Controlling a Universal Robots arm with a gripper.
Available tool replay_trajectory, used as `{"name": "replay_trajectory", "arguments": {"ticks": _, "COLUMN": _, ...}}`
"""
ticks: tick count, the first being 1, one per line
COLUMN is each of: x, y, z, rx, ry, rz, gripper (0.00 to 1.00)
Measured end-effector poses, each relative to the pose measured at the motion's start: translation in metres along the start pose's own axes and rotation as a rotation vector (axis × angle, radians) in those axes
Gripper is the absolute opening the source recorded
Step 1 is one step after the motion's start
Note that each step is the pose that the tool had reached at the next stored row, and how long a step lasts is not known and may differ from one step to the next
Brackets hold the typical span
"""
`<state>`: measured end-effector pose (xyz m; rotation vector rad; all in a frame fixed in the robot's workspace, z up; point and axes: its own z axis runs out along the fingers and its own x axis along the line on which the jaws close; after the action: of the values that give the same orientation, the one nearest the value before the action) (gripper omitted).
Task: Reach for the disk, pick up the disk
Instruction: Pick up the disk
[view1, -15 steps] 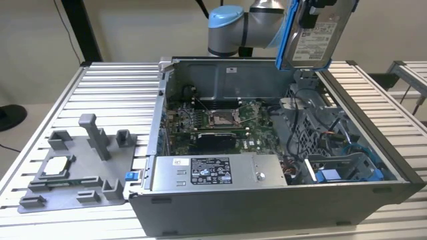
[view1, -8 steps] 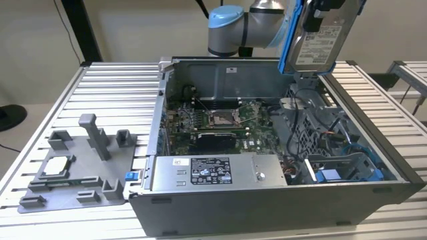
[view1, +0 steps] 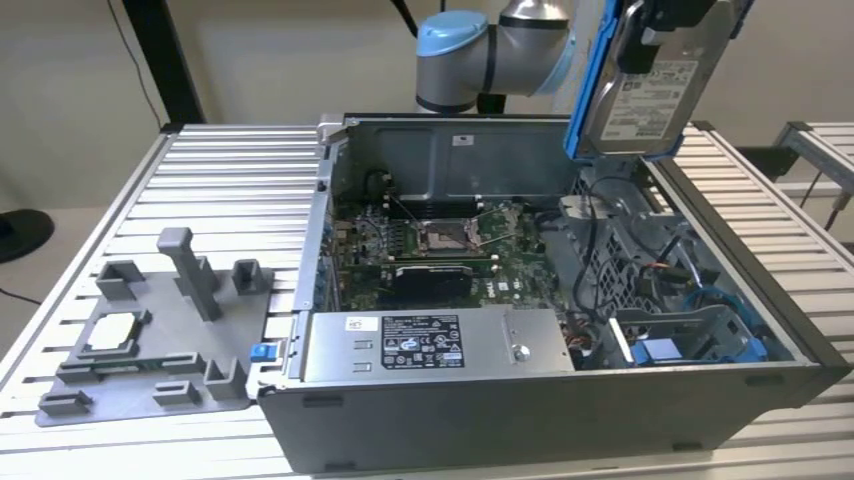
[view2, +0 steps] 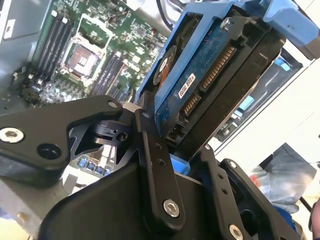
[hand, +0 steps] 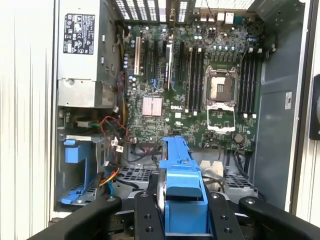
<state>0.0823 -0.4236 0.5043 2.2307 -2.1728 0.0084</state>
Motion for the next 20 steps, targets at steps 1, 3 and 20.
{"name": "replay_trajectory", "arguments": {"ticks": 1, "x": 0.0025, "y": -0.0002, "z": 0.0001, "rx": 0.0000, "ry": -0.0001, "rz": 0.000, "gripper": 0.00}}
{"name": "replay_trajectory", "arguments": {"ticks": 3, "x": 0.0073, "y": -0.0005, "z": 0.0001, "rx": 0.0000, "ry": 0.0000, "rz": 0.000, "gripper": 0.00}}
{"name": "replay_trajectory", "arguments": {"ticks": 20, "x": 0.0502, "y": -0.0018, "z": 0.0012, "rx": -0.0001, "ry": 0.0000, "rz": 0.000, "gripper": 0.00}}
